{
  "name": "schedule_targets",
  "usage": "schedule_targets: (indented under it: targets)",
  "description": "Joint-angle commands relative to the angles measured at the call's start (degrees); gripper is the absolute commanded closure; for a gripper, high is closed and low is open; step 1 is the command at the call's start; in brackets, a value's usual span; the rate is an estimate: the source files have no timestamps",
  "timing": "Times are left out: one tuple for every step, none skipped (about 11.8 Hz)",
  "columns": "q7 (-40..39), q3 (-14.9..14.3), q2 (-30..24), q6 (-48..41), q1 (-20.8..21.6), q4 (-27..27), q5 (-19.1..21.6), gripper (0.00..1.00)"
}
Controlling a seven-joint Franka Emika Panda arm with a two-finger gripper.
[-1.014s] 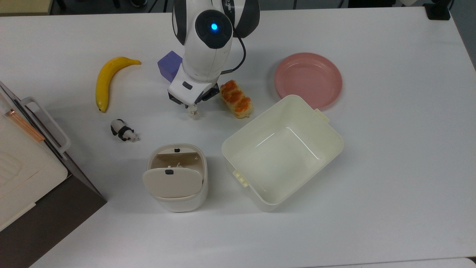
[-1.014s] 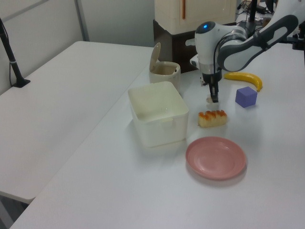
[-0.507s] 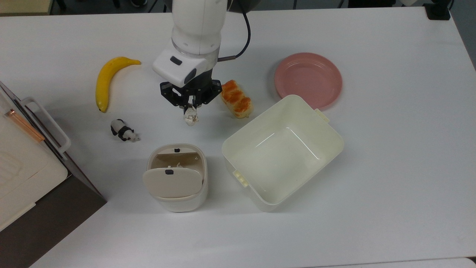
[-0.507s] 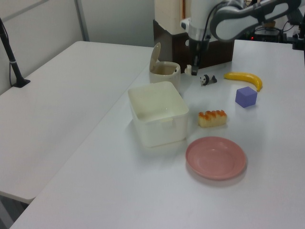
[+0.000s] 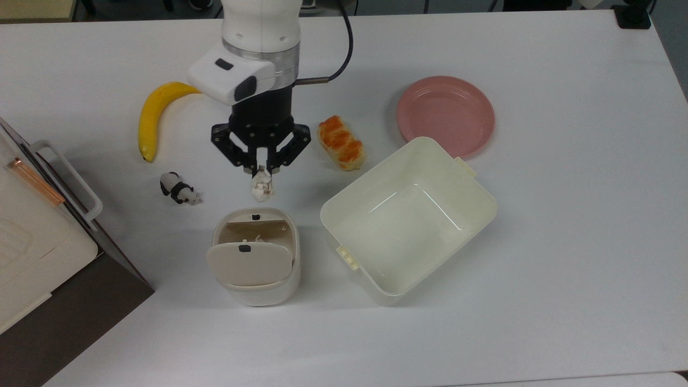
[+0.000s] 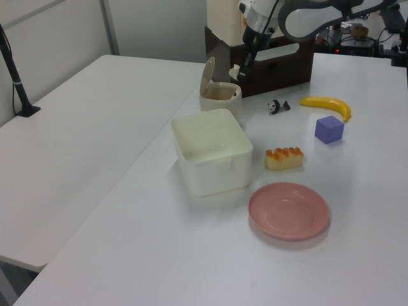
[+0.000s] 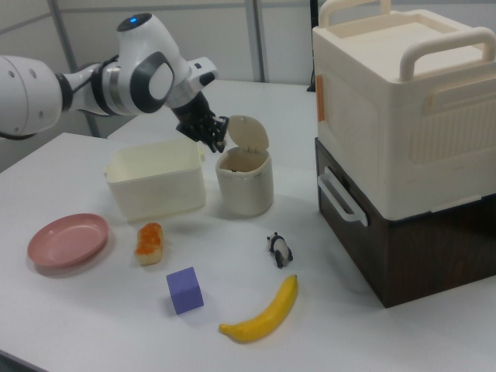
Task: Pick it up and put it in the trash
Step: 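Lift the object and carry it over the cream trash can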
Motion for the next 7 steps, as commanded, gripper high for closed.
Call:
schedule_targets:
  targets:
    - [2.6,-0.4,2.9,6.4,-0.3,0.2,0.6,0.93]
    - [3.3,-0.6,3.5,7.9,-0.4,0.2,0.3,0.93]
    - [3.3,-0.7,4.2,8.6,-0.4,0.3,0.4,0.93]
    - [3.3,-0.7,5.2,10.2,-0.4,0.3,0.4,0.93]
    - [3.6,-0.7,6.1,12.2,-0.8,0.3,0.3,0.93]
    - [4.1,-0.8,6.6,13.1,-0.9,0.3,0.2,0.93]
    - [4.4,-0.8,7.5,14.0,-1.0,0.4,0.1,0.92]
